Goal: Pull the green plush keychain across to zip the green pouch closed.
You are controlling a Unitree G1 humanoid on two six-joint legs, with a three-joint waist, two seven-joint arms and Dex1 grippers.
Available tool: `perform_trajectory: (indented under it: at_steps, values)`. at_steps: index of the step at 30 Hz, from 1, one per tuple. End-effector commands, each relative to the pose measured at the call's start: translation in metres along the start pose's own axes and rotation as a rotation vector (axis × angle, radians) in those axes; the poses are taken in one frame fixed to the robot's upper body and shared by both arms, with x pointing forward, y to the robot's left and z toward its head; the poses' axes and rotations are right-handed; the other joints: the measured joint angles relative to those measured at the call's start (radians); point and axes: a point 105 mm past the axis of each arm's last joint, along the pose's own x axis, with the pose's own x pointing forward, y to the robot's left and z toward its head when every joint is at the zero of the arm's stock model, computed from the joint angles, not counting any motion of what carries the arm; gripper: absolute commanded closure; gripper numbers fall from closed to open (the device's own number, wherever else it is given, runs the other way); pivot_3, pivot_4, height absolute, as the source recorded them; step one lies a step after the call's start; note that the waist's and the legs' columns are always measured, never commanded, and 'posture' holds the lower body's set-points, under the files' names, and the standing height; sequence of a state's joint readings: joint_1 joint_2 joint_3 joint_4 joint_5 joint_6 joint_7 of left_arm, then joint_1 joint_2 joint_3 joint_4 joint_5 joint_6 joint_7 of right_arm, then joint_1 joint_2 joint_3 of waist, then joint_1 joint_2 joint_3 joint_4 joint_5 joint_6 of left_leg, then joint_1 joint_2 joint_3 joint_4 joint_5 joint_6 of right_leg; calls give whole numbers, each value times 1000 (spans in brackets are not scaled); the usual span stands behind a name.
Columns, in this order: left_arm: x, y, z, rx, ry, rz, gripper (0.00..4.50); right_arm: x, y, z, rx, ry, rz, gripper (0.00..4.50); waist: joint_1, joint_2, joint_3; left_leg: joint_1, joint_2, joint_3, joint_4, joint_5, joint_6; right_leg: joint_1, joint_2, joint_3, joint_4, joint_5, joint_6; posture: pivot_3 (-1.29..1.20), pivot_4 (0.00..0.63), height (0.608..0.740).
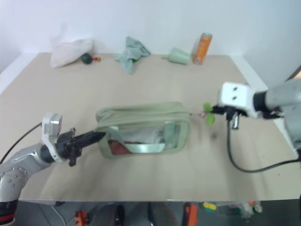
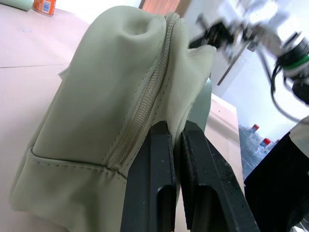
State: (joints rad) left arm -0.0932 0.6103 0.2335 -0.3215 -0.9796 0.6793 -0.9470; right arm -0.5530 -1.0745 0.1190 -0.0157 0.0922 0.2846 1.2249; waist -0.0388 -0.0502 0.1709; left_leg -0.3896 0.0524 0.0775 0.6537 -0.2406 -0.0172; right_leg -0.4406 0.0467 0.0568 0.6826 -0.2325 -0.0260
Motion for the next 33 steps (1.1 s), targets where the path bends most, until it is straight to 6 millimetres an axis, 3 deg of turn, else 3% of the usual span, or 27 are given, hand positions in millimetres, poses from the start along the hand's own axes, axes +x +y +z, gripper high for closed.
perform_trajectory:
  at_steps: [1, 5, 6, 16, 17, 18, 20, 23, 25, 33]
  values:
    - [-2, 2, 6, 21, -5, 11, 4500, 40, 22, 22, 64, -134, 34, 4466, -8, 1, 1, 0, 0, 0, 0, 1, -1, 0, 0, 0, 0, 1, 1, 0, 150, 740]
    - [-2, 3, 8, 22, -10, 12, 4500, 57, 27, 21, 106, -151, 47, 4466, -8, 2, 1, 0, 0, -1, -1, 3, -2, -1, 1, -1, 1, 2, 2, 0, 150, 740]
    - [-2, 2, 8, 21, -11, 13, 4500, 56, 25, 21, 106, -150, 44, 3865, -8, 2, 1, 0, 0, -1, 0, 3, -2, 0, 1, -1, 1, 2, 2, 0, 150, 740]
    - [-4, 12, 11, -3, -36, 98, 4500, 17, -3, 14, 184, -167, 6, 559, -7, 2, 1, -1, -1, -1, -1, 3, -1, -1, 0, 0, 1, 2, 2, 0, 150, 740]
    - [-4, 13, 11, -6, -38, 101, 4500, 13, -5, 13, 200, -169, 3, 559, -7, 2, 1, -1, -1, -1, -1, 3, -1, -1, 0, 0, 1, 2, 2, 0, 150, 740]
    - [-4, 14, 13, -20, -43, 103, 3757, 7, -7, 11, 198, -164, -2, 518, -6, 2, 1, -1, -1, -1, -1, 3, -1, -1, 0, 0, 1, 2, 2, 0, 150, 740]
    - [-5, 14, 17, -26, -56, 105, 3303, -4, -14, 8, 219, -165, -33, 518, -7, 1, 1, -1, -1, -1, -1, 3, -1, -1, 0, 0, 1, 2, 2, 0, 150, 740]
    - [-6, 14, 24, 11, -62, 130, 2075, -24, -19, 6, 258, -183, -40, 518, -8, 1, 1, -1, -1, 0, -1, 3, -1, -1, 0, 0, 1, 2, 2, 0, 150, 740]
    - [-7, 10, 29, 29, -62, 134, 1515, -36, -20, 4, 281, -199, -44, 518, -8, 2, 1, -1, -1, -1, -1, 3, -1, -1, 1, 0, 1, 2, 2, 0, 150, 740]
    - [-45, 10, 45, 81, -66, 250, 1515, -70, -24, 2, 415, -323, -98, 518, -10, 2, 1, 0, 0, 0, -1, 2, 0, -1, 0, 1, 0, 1, 2, 0, 150, 740]
